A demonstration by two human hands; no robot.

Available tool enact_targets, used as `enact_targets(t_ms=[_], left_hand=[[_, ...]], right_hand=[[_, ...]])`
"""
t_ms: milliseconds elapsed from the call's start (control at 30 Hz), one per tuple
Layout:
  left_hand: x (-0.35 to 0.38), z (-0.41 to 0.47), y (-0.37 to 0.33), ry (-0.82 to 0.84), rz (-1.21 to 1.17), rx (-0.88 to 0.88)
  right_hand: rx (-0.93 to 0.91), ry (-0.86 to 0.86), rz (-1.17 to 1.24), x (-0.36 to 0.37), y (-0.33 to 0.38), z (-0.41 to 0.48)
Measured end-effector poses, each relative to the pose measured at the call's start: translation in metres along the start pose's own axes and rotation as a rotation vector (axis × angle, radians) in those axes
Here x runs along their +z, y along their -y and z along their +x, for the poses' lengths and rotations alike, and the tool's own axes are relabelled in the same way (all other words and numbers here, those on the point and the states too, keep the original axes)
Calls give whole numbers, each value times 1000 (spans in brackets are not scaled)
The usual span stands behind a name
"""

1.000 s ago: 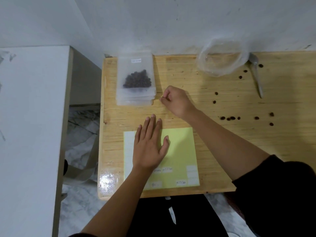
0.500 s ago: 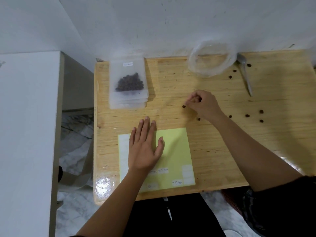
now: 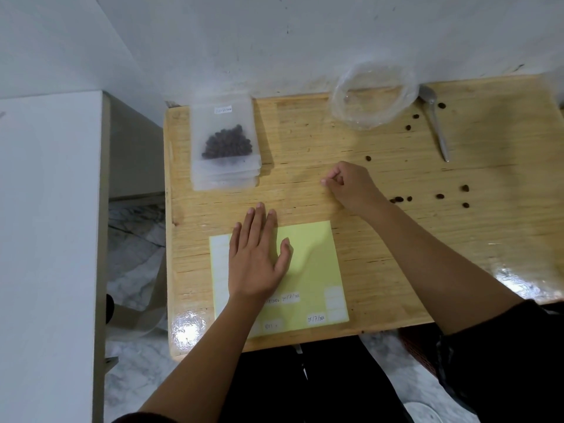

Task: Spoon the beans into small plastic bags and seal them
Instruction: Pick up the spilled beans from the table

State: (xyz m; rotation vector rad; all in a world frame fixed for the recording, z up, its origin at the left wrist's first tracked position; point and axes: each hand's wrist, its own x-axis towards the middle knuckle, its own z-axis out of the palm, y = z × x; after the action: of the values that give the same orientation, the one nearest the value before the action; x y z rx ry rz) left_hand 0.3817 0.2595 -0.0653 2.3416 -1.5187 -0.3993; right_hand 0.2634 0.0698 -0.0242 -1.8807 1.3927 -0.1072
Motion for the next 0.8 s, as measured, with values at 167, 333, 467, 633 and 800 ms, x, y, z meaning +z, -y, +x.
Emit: enact_targets(t_ms=[167, 333, 467, 633, 800], left_hand=[[0, 0, -1, -2, -8, 1], [0, -1, 0, -9, -11, 0], [1, 0, -1, -14, -13, -2], [1, 0, -1, -22, -1, 2], [2, 0, -1, -27, 4, 3]], right_hand=[[9, 48, -27, -9, 8, -9], [323, 13, 765, -22, -5, -16], [377, 49, 1359, -32, -24, -32], [368, -52, 1135, -34, -32, -41], [157, -82, 264, -28, -38, -41]])
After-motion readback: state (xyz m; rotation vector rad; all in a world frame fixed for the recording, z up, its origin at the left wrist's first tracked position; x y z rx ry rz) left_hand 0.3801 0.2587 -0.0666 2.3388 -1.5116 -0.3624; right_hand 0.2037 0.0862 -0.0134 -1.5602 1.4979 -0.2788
